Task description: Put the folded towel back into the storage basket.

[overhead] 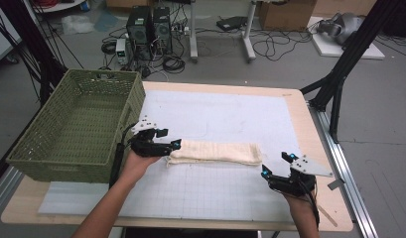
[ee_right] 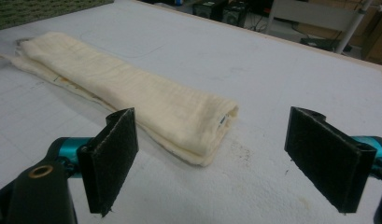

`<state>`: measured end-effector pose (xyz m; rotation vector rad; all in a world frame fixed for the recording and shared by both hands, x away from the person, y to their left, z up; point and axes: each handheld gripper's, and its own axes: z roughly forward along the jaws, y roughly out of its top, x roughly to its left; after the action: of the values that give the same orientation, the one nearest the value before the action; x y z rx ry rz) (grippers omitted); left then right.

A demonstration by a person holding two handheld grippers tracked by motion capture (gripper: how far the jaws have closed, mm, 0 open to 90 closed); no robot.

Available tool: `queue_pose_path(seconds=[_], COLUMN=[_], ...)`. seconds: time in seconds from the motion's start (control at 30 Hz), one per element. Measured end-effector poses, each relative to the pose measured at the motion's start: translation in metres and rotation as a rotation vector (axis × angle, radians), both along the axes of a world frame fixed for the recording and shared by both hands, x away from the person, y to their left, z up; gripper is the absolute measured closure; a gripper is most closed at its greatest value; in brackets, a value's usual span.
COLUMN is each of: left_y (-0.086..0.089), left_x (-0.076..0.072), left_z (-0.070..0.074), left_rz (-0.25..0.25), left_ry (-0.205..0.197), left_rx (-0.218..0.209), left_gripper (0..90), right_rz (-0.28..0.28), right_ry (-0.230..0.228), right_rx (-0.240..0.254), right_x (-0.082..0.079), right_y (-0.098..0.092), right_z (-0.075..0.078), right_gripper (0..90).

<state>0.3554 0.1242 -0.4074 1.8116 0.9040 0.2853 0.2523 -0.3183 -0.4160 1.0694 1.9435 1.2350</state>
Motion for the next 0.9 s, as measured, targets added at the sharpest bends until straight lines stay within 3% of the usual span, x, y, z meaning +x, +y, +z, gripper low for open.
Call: queue_pose_path(seconds=[0.33, 0.53, 0.57, 0.63, 0.73, 0.87, 0.9], left_y=[-0.007, -0.014, -0.014, -0.016, -0.017, -0.019, -0.021], left_x=[0.006, 0.007, 0.007, 0.007, 0.007, 0.006, 0.003], left_z=[-0.017, -0.028, -0.028, -0.031, -0.034, -0.041, -0.042], left_rz=[0.049, 0.037, 0.037, 0.036, 0.045, 0.029, 0.031], left_ry=[0.051, 0.093, 0.093, 0.096, 0.102, 0.112, 0.078], left_rx=[0.067, 0.118, 0.118, 0.16, 0.169, 0.211, 0.239], left_gripper=[25.1, 26.8, 27.6, 29.4, 30.0, 33.5, 35.3], right_rz=[-0.003, -0.007, -0.005, -0.006, -0.006, -0.008, -0.008], right_ry=[0.002, 0.007, 0.005, 0.005, 0.009, 0.013, 0.013], right_rx=[0.005, 0.006, 0.0, 0.001, 0.004, 0.005, 0.007], right_x=[-0.001, -0.001, -0.001, 0.0, -0.001, -0.001, -0.001], right_y=[0.0, 0.0, -0.001, -0.001, -0.001, -0.002, -0.002], right_z=[0.0, 0.0, 0.0, 0.0, -0.001, -0.001, -0.001], right_gripper=[16.1, 16.2, 16.1, 16.2, 16.1, 16.2, 16.1])
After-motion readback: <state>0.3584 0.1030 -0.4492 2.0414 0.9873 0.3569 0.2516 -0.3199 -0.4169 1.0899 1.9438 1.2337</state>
